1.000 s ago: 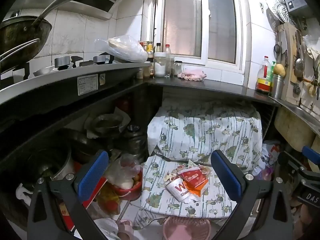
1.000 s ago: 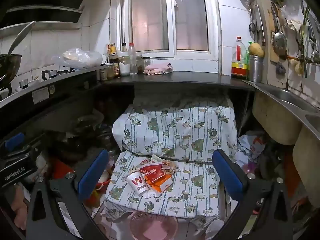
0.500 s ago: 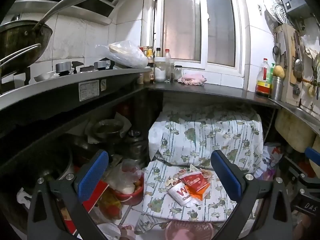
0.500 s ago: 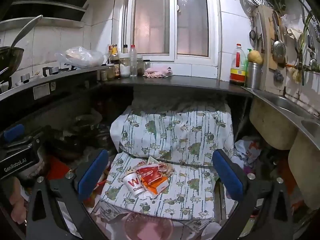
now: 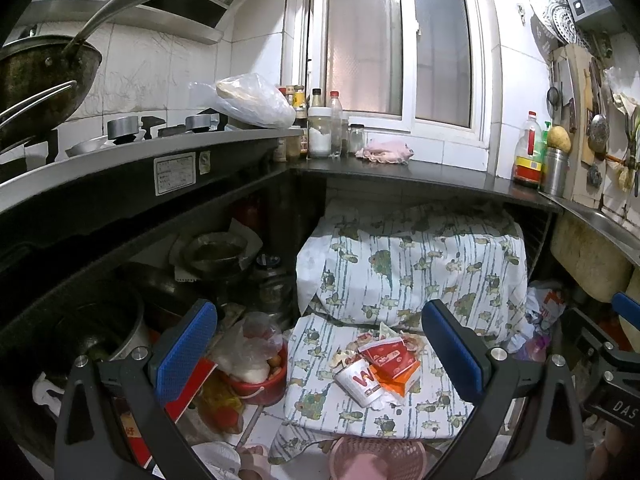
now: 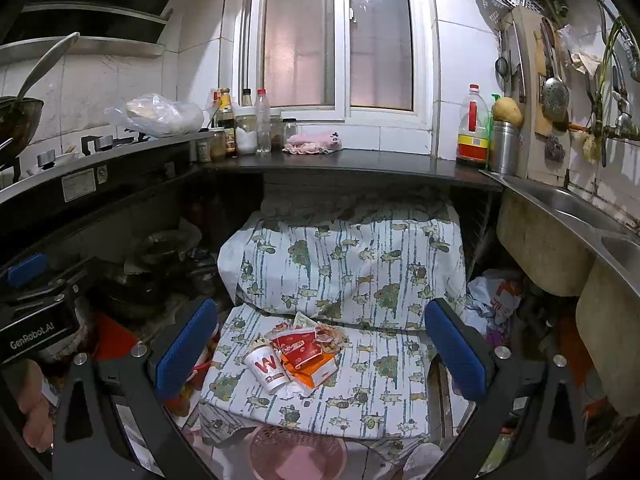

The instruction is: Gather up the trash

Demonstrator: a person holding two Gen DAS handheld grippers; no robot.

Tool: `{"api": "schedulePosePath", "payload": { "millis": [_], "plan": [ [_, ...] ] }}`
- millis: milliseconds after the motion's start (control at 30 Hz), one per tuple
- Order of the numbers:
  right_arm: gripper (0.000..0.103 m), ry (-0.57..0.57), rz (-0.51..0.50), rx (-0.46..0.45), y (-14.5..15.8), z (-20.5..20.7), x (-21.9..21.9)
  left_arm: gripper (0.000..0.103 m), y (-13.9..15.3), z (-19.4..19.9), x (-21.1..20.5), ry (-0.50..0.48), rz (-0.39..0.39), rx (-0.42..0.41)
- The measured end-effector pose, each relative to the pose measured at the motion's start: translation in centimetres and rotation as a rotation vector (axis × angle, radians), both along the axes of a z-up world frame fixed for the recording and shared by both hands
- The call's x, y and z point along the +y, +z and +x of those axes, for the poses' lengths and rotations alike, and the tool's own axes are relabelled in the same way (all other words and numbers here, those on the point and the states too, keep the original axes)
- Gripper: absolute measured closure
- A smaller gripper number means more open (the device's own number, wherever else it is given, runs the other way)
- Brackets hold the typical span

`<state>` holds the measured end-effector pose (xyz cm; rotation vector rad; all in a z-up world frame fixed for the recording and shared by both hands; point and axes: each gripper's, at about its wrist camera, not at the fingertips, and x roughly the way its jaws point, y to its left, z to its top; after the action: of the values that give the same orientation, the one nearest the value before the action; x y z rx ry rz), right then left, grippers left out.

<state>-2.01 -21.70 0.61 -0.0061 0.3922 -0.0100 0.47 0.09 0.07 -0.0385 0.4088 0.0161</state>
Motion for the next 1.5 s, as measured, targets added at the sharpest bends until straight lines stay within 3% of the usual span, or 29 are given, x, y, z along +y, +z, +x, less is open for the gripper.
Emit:
{"api": "schedulePosePath", "payload": {
  "millis": [1500],
  "plan": [
    [0.0,-0.05,0.035,0.032,-0.7,1.0,-1.8,0.0,-1.1,0.6,-2.1,-0.04,0.05,0.024]
  ]
}}
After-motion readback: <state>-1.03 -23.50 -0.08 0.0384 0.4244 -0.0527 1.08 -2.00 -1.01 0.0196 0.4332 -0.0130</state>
